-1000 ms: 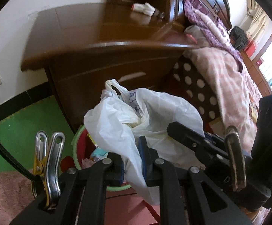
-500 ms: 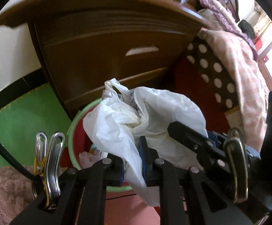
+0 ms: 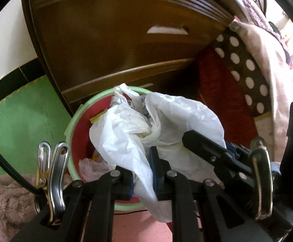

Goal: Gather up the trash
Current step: 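Carry the white bag with the right tool down over the red bin, then open the right tool to drop the white bag into the bin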

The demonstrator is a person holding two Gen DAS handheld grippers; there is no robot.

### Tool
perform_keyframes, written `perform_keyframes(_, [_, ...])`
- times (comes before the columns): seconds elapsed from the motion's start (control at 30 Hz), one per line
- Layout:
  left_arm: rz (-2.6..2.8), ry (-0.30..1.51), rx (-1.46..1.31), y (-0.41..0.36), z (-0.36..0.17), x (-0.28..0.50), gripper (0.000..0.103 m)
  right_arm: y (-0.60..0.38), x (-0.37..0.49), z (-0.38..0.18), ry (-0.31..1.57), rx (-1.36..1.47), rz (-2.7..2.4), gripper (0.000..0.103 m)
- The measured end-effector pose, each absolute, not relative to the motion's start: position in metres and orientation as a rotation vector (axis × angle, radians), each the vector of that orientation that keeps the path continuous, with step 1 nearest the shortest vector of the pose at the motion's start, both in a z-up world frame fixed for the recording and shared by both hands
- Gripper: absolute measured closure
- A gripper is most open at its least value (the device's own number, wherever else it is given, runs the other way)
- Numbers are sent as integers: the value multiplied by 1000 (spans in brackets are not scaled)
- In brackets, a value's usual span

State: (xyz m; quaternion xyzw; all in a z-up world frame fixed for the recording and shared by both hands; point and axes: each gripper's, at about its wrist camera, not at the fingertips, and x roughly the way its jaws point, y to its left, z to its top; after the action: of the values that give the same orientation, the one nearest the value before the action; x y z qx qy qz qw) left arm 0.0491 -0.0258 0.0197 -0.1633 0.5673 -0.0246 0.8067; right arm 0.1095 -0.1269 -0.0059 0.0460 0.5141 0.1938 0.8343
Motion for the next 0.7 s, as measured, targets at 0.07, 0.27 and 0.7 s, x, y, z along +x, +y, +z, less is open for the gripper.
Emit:
perform_keyframes(0.07, [-49, 1230, -351, -24, 10, 52, 90, -129, 114, -16, 1110, 114, 403, 87])
perform_keyframes(0.27, [-41, 1260, -367, -20, -12, 59, 90, -132, 126, -40, 1158, 150, 383, 87])
perform_keyframes(0.7, [-53, 1307, -416, -18, -53, 67, 90, -141, 141, -78, 1232, 208, 320, 87])
